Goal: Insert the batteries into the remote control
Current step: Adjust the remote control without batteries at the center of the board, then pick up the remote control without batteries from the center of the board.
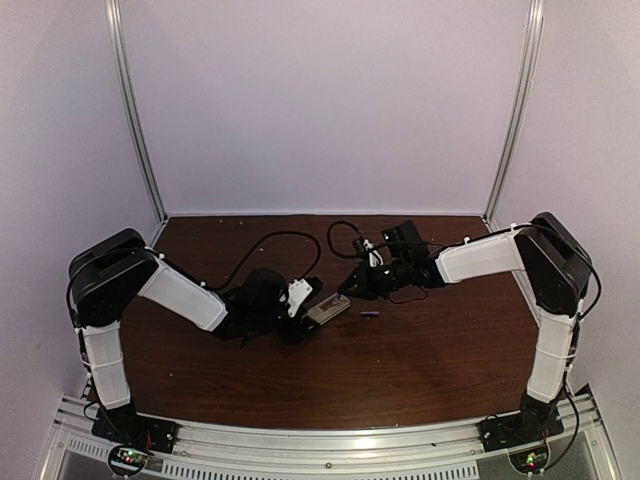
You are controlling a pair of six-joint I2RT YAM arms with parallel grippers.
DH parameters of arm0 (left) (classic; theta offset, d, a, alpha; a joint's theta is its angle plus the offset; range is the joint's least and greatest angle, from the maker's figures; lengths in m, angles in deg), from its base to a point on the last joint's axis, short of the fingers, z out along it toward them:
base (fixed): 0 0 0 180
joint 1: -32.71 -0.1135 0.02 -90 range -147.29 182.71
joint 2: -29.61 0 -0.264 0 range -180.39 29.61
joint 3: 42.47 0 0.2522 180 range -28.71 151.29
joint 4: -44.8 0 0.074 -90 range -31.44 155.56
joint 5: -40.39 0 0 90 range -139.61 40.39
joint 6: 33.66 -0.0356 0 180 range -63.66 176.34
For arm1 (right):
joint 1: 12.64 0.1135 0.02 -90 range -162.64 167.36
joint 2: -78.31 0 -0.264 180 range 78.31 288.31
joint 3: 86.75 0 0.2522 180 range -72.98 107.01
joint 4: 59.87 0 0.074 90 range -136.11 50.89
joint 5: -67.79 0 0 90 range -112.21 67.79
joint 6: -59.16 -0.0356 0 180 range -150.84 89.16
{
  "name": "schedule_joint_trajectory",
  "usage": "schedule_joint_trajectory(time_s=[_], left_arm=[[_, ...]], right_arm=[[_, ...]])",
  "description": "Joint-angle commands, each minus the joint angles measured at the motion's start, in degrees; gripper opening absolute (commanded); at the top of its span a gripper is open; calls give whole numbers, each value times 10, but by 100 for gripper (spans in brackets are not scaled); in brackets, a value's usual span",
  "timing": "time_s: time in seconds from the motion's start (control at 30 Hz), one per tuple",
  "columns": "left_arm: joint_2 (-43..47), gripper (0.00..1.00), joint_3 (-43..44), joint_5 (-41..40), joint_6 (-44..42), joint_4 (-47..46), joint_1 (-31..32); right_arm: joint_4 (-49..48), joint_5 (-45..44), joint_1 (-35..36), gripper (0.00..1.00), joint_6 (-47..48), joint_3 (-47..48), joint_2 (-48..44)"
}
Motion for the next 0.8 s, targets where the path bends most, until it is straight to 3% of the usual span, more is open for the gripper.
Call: schedule_joint_trajectory(time_s=[0.0,0.17,0.4,0.53,0.67,0.77], left_arm=[[-23,38,-6,-36,22,-7,-1],[-27,39,-14,-72,12,-10,2],[-36,62,-26,-80,4,-25,11],[-37,67,-29,-78,14,-37,11],[-42,67,-26,-67,17,-42,11],[-44,59,-24,-62,19,-44,11]], right_arm=[[-45,-19,3,4,-15,3,30],[-39,-30,3,4,-15,27,46],[-34,-32,3,4,-12,46,58],[-22,-37,3,4,-8,56,62],[-4,-37,3,4,0,69,73],[5,-33,5,4,5,75,78]])
